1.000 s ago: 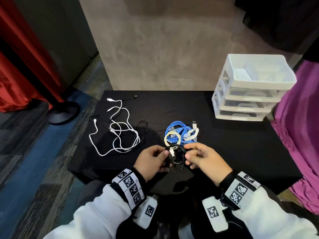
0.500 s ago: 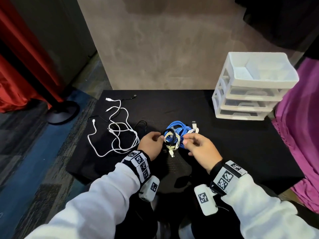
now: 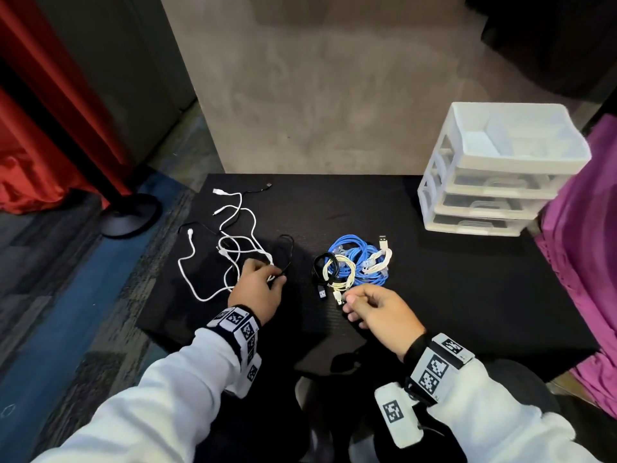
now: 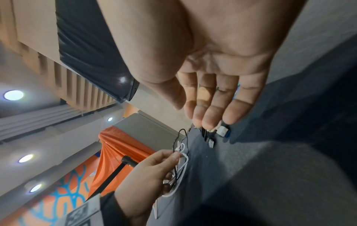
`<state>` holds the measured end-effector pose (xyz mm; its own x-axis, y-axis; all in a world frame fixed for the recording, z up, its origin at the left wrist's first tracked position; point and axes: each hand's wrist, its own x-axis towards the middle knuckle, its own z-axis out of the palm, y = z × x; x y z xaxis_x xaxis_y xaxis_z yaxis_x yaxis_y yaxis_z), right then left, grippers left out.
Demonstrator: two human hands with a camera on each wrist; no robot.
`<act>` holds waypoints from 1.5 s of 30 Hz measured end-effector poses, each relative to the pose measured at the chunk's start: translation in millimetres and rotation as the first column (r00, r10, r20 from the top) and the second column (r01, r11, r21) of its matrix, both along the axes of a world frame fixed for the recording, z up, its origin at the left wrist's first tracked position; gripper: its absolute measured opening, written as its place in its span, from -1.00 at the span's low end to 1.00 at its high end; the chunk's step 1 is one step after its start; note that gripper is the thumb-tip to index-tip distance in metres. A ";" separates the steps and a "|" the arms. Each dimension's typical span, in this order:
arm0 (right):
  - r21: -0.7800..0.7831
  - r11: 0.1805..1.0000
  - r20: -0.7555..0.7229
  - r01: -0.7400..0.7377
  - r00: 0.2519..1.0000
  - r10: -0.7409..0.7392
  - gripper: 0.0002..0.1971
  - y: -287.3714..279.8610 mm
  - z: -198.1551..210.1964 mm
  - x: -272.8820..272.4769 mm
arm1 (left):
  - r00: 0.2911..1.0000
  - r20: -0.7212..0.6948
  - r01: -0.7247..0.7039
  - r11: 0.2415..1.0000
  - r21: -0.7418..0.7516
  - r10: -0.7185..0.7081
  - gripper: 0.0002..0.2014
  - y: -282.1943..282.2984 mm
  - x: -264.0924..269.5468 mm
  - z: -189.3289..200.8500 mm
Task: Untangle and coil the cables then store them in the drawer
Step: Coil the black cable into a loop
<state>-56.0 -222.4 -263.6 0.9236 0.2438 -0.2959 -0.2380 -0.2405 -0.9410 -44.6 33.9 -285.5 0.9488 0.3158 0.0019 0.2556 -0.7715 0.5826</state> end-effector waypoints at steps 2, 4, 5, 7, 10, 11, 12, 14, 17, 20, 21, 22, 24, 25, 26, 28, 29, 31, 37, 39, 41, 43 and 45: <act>0.010 1.000 0.047 0.000 0.999 -0.001 -0.83 2.2 6.8 -0.1 | 0.986 0.164 0.016 0.998 -0.067 -0.005 -0.81 -4.5 -1.1 3.5; 0.056 0.998 0.081 0.004 0.997 -0.009 -0.84 6.1 19.1 1.4 | 0.930 0.368 0.076 0.988 -0.133 -0.022 -0.87 -13.7 -6.1 14.5; 0.100 0.995 0.079 0.009 0.997 -0.017 -0.85 9.6 27.4 2.6 | 0.896 0.442 0.119 0.982 -0.145 -0.043 -0.88 -19.2 -10.4 21.4; 0.219 0.975 0.028 0.031 0.999 -0.038 -0.81 20.1 43.7 7.1 | 0.840 0.528 0.221 0.968 -0.117 -0.128 -0.89 -31.0 -21.1 32.9; 0.321 0.946 -0.046 0.055 0.998 -0.042 -0.69 35.2 58.7 18.9 | 0.792 0.522 0.364 0.931 0.013 -0.317 -0.89 -43.2 -38.1 32.6; 0.317 0.947 -0.022 0.044 0.999 -0.039 -0.72 38.3 61.8 22.6 | 0.801 0.491 0.367 0.929 0.046 -0.341 -0.88 -44.7 -42.6 30.3; 0.297 0.955 0.026 0.024 0.999 -0.033 -0.79 39.9 63.6 25.9 | 0.826 0.462 0.334 0.941 0.057 -0.322 -0.86 -44.8 -46.2 28.4; 0.230 0.972 0.139 -0.042 0.990 0.010 -0.86 41.4 69.9 28.1 | 0.894 0.400 0.217 0.976 0.002 -0.200 -0.71 -42.8 -49.0 29.8; 0.184 0.969 0.230 -0.166 0.966 0.122 -0.85 43.0 88.8 21.9 | 0.951 0.234 0.212 0.977 -0.026 -0.201 -0.42 -35.4 -33.1 34.0; 0.259 0.937 0.288 -0.233 0.945 0.155 -0.86 42.2 118.1 12.7 | 0.942 0.063 0.325 0.943 0.075 -0.329 -0.63 -18.7 -6.0 20.4; 0.283 0.930 0.321 -0.236 0.937 0.141 -0.86 39.2 130.6 11.3 | 0.948 0.055 0.306 0.947 0.097 -0.312 -0.73 -11.6 1.8 13.8; 0.311 0.922 0.354 -0.231 0.928 0.113 -0.86 33.5 143.6 11.5 | 0.963 0.055 0.258 0.961 0.105 -0.264 -0.80 -5.3 8.0 8.9; 0.403 0.893 0.412 -0.202 0.911 0.020 -0.87 15.4 171.7 15.4 | 0.984 0.058 0.164 0.984 0.075 -0.168 -0.84 8.9 16.9 2.9; 0.454 0.873 0.434 -0.180 0.900 -0.040 -0.87 3.4 186.1 18.3 | 0.990 0.054 0.130 0.991 0.040 -0.132 -0.83 15.2 19.4 2.3; 0.496 0.854 0.455 -0.158 0.885 -0.101 -0.87 -9.7 200.4 21.6 | 0.994 0.047 0.095 0.995 0.001 -0.095 -0.81 21.7 21.7 1.3; 0.535 0.835 0.494 -0.129 0.849 -0.186 -0.85 -36.1 224.2 27.1 | 0.998 0.043 0.051 0.997 -0.064 -0.049 -0.78 31.3 22.2 1.5; 0.531 0.839 0.518 -0.122 0.830 -0.207 -0.84 -46.7 233.0 29.1 | 0.998 0.043 0.047 0.995 -0.084 -0.044 -0.78 33.8 21.4 1.3; 0.485 0.868 0.560 -0.102 0.799 -0.219 -0.84 -61.2 240.7 31.6 | 0.999 0.036 0.045 0.992 -0.119 -0.041 -0.80 34.5 17.4 2.2; 0.404 0.915 0.513 0.003 0.827 -0.229 -0.85 -66.7 214.5 34.0 | 0.977 0.195 0.001 0.920 -0.392 0.082 -0.85 20.3 11.3 21.7; 0.368 0.930 0.493 0.003 0.847 -0.198 -0.91 -61.5 201.2 31.6 | 0.959 0.276 0.053 0.916 -0.397 0.064 -0.88 18.0 8.7 35.4; 0.340 0.940 0.462 -0.032 0.876 -0.138 -0.87 -50.1 188.3 26.1 | 0.940 0.340 0.107 0.920 -0.377 0.030 -0.82 14.6 6.8 51.5; 0.262 0.962 0.458 -0.079 0.888 -0.052 -0.81 -31.8 175.0 18.7 | 0.921 0.389 0.167 0.927 -0.337 -0.025 -0.85 5.9 6.1 69.2; 0.077 0.989 0.478 -0.128 0.875 0.076 -0.78 -8.0 159.9 11.7 | 0.890 0.445 0.225 0.942 -0.248 -0.096 -0.80 -7.8 3.1 85.8</act>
